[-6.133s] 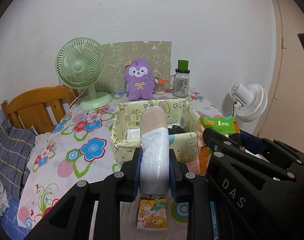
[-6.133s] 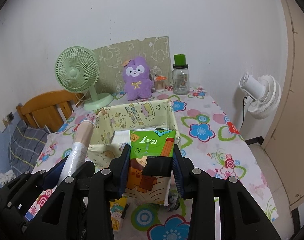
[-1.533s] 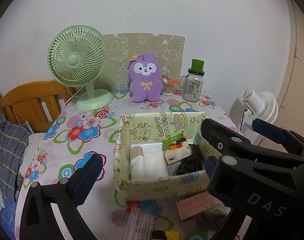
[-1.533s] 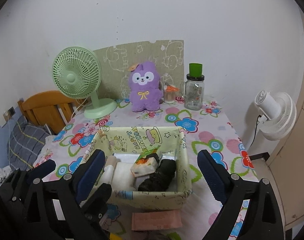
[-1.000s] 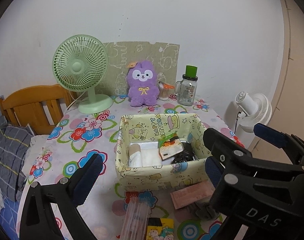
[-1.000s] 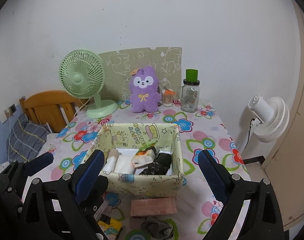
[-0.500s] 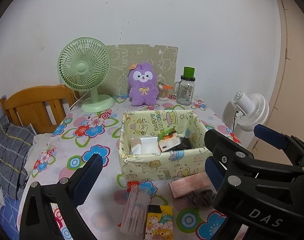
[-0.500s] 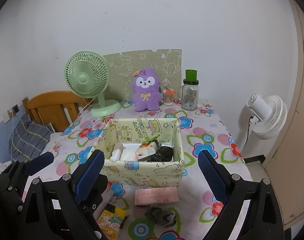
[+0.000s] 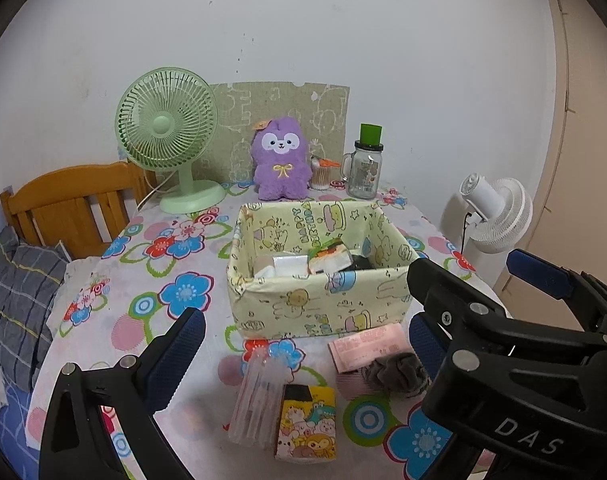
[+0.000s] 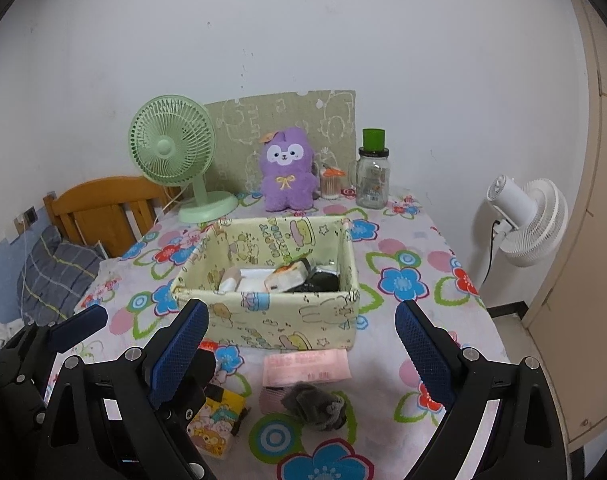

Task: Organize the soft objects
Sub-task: 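Lift both grippers out of the box and back toward the table items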

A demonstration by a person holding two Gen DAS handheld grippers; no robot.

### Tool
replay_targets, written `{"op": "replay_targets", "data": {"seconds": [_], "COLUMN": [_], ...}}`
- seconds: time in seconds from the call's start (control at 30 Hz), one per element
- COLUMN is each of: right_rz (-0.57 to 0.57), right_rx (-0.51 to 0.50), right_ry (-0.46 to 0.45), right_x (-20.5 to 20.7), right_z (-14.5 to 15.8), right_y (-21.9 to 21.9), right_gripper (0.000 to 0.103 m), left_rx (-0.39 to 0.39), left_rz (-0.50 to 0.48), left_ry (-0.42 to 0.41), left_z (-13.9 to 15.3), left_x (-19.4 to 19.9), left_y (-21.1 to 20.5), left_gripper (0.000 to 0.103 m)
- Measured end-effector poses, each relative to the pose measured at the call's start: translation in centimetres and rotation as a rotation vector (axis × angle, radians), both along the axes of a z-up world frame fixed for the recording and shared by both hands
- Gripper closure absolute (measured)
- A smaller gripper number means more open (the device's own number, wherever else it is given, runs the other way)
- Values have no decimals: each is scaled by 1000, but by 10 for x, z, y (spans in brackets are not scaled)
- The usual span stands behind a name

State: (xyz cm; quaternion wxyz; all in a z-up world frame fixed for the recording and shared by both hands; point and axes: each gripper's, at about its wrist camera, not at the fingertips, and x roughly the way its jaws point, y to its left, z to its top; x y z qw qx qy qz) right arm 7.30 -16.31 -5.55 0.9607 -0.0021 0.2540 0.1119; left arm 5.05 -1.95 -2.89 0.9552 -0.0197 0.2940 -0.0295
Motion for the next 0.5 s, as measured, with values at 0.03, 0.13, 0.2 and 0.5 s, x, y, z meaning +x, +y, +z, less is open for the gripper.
{"op": "replay_targets", "data": {"seconds": [0.03,0.13,0.2,0.5], "right_rz": [1,5,9,-6], "right_rx": [1,6,7,3], "right_ry": [2,9,13,36], "right_x": [0,-1,-1,-1], "right_z": [-1,-6,-9,-25], "right_y": [0,-2,-3,-8], "right_gripper": [7,7,7,7], "left_rx": [2,10,9,21], "left_rz": [2,9,13,10], "left_ry": [1,3,3,0], "left_z": [-1,-5,-7,-19], "left_x": [-1,-3,-4,-10], "left_y": [-1,-3,-4,-11], "left_gripper": [0,0,0,2]}}
